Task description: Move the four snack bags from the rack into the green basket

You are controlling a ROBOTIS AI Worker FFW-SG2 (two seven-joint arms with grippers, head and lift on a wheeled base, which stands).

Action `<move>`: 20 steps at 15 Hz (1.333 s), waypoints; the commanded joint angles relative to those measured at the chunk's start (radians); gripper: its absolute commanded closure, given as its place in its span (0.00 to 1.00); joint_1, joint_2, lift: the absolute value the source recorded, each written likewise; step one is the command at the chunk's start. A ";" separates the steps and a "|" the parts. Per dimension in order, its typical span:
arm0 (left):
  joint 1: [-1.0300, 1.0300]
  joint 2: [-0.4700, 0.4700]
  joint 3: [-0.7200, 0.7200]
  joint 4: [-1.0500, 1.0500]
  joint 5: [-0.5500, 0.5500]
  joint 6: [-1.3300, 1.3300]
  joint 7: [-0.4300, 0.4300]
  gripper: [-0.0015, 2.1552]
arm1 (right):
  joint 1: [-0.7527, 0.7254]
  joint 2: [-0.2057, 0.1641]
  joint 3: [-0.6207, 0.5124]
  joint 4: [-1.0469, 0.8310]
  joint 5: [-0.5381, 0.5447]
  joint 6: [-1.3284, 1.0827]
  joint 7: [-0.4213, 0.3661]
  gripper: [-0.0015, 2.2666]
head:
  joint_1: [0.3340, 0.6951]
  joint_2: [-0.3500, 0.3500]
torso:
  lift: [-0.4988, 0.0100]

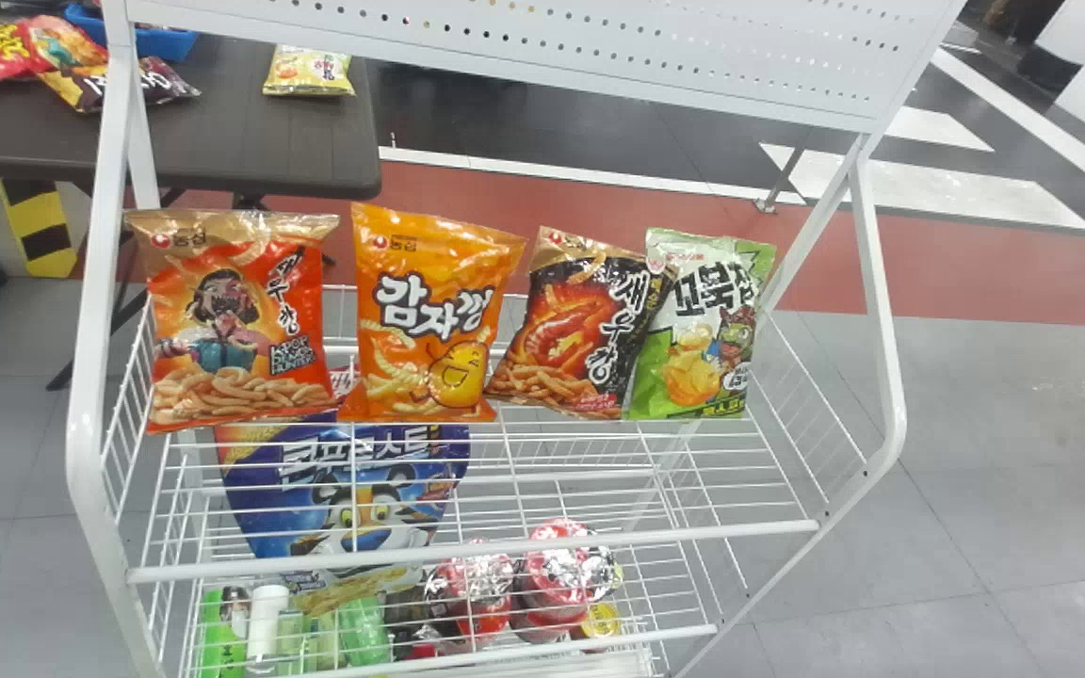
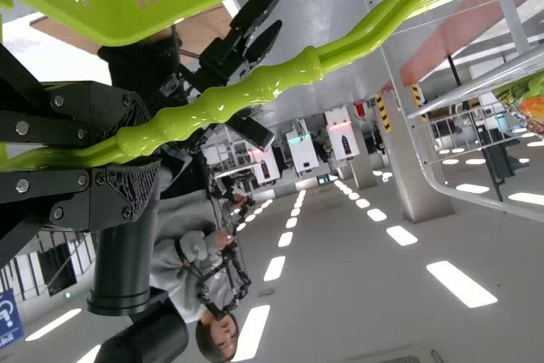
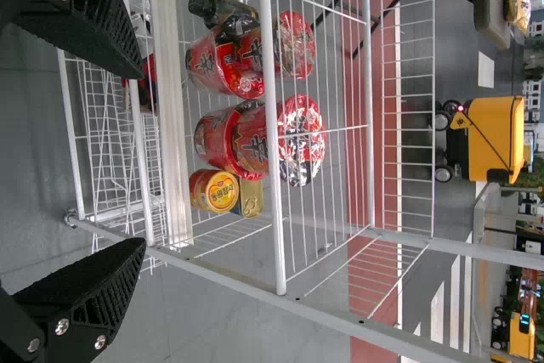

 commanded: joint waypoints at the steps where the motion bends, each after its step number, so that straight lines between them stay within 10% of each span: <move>1: -0.003 -0.001 -0.003 0.006 -0.005 0.000 0.000 0.92 | 0.000 0.000 0.000 0.000 0.002 0.000 0.000 0.05 | 1.00 0.00 | 0.98; 12: -0.003 -0.001 -0.003 0.013 -0.005 -0.037 -0.006 0.92 | 0.018 0.000 0.000 -0.038 0.010 -0.067 0.008 0.07 | 1.00 0.00 | 0.98; 20: 0.003 0.003 0.020 0.013 -0.001 -0.068 -0.010 0.92 | 0.297 0.000 -0.052 -0.934 0.151 0.371 0.015 0.07 | 1.00 0.00 | 0.98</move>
